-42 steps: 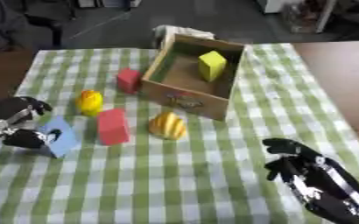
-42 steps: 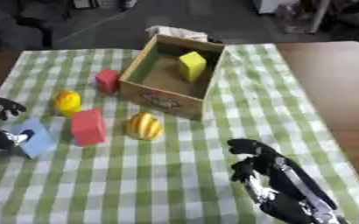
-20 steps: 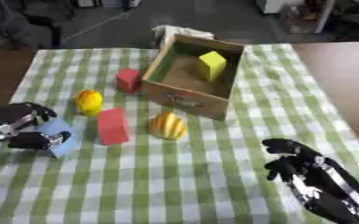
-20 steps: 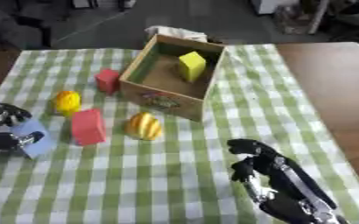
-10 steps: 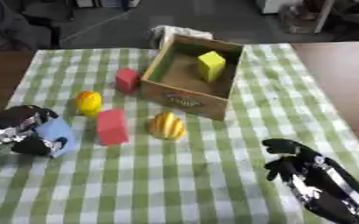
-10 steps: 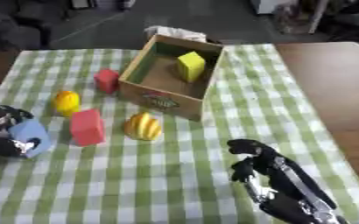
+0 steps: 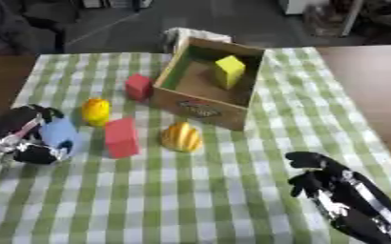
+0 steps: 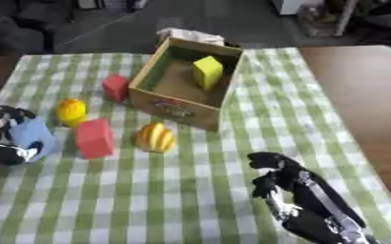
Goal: Pick up objects on the table and place them in the box.
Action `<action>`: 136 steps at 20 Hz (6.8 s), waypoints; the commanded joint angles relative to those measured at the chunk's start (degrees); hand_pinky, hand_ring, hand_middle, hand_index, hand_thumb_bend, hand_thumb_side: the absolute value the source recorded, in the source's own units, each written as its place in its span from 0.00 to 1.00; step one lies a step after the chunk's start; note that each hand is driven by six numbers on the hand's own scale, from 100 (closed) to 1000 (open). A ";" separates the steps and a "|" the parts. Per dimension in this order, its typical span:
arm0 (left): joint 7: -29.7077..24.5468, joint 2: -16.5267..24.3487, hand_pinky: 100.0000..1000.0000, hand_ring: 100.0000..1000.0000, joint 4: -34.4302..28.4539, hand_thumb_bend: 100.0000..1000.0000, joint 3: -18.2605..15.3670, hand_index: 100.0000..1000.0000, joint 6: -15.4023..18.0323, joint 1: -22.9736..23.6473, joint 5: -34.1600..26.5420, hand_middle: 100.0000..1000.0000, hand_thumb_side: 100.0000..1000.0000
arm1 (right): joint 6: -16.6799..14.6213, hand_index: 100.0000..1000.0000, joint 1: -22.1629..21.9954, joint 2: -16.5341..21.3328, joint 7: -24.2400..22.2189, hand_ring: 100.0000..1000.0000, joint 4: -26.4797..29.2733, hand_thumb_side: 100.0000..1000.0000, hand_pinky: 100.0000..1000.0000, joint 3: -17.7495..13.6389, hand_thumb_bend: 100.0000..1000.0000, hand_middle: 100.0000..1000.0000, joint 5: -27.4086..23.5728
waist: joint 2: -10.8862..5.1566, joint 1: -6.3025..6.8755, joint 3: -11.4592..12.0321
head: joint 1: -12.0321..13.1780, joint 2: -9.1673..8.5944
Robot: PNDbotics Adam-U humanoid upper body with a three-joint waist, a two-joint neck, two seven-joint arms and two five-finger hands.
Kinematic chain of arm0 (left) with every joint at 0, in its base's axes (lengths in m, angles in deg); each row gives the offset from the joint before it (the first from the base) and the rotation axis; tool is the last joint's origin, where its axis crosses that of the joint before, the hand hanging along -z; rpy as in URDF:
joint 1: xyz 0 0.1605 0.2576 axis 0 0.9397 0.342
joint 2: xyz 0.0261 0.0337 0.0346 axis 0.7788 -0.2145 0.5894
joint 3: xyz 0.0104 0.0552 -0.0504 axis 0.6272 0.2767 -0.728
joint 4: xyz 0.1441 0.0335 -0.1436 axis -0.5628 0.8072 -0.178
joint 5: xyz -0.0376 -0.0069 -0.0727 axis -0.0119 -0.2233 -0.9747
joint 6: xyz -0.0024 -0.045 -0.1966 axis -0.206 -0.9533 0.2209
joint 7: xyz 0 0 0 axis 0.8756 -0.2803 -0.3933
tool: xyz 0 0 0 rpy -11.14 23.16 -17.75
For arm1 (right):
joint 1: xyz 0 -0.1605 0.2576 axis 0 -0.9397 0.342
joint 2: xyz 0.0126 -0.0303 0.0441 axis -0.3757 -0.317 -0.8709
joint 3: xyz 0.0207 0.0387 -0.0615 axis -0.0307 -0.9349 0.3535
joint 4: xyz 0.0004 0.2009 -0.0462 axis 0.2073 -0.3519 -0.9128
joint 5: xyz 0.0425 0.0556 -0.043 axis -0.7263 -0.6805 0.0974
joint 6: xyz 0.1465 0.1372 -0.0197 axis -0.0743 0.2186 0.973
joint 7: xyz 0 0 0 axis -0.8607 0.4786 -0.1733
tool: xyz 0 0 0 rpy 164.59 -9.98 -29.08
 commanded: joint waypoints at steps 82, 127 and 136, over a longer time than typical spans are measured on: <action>-13.86 7.15 0.72 0.67 8.69 0.50 17.17 0.90 10.23 -15.11 10.31 0.74 0.45 | 0.43 0.74 2.09 1.10 -0.54 0.45 0.70 0.42 0.68 1.28 0.00 0.82 0.11 | 1.23 1.00 -3.90 | -1.74 0.26; 4.06 -11.86 0.64 0.55 36.32 0.33 18.17 0.81 10.61 -44.12 20.08 0.58 0.19 | 1.06 0.73 2.01 0.68 -1.39 0.45 0.71 0.41 0.67 2.58 0.00 0.81 -0.85 | 0.61 0.06 -6.74 | -0.23 0.26; 9.74 -11.85 0.72 0.65 42.01 0.50 19.18 0.89 17.13 -43.10 22.26 0.71 0.31 | 1.13 0.73 2.09 0.66 -1.34 0.45 0.67 0.42 0.67 2.60 0.00 0.81 -0.67 | 0.83 0.07 -6.72 | -0.34 0.26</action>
